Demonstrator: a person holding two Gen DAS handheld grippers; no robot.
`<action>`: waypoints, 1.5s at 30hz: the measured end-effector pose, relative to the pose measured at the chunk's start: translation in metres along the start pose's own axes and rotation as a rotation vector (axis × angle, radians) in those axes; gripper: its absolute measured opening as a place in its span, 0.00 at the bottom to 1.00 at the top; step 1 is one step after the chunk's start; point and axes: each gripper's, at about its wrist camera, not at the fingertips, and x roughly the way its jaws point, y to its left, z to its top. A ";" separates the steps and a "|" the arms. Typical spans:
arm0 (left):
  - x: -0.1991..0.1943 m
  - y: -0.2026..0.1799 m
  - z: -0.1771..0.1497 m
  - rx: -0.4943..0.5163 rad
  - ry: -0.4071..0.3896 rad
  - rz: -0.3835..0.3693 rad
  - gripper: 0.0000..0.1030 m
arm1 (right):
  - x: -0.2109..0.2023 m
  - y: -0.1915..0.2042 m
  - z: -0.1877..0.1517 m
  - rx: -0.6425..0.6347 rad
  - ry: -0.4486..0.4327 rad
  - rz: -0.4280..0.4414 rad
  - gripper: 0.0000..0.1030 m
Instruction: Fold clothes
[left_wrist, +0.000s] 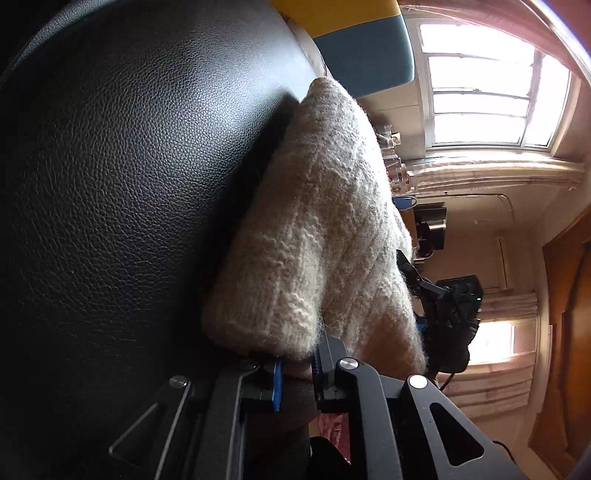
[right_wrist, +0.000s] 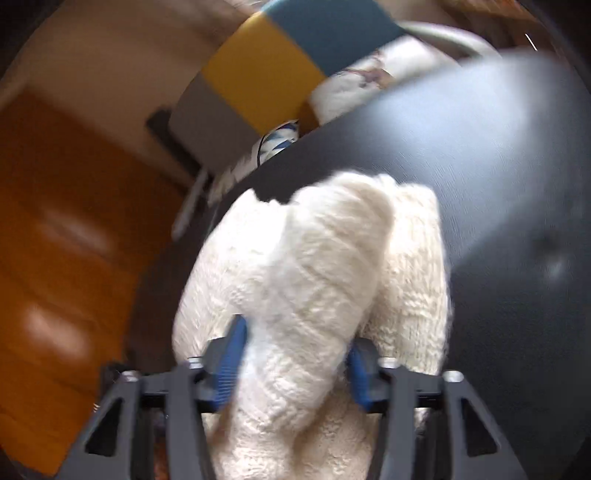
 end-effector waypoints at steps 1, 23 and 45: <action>0.000 -0.001 0.000 0.002 0.003 0.002 0.12 | -0.010 0.020 0.004 -0.098 -0.022 -0.056 0.21; -0.044 -0.063 -0.010 0.328 0.082 0.017 0.20 | -0.079 -0.022 -0.004 -0.145 -0.151 0.062 0.38; -0.026 -0.068 0.009 0.502 0.073 0.137 0.35 | -0.055 -0.020 -0.062 -0.163 -0.011 0.031 0.37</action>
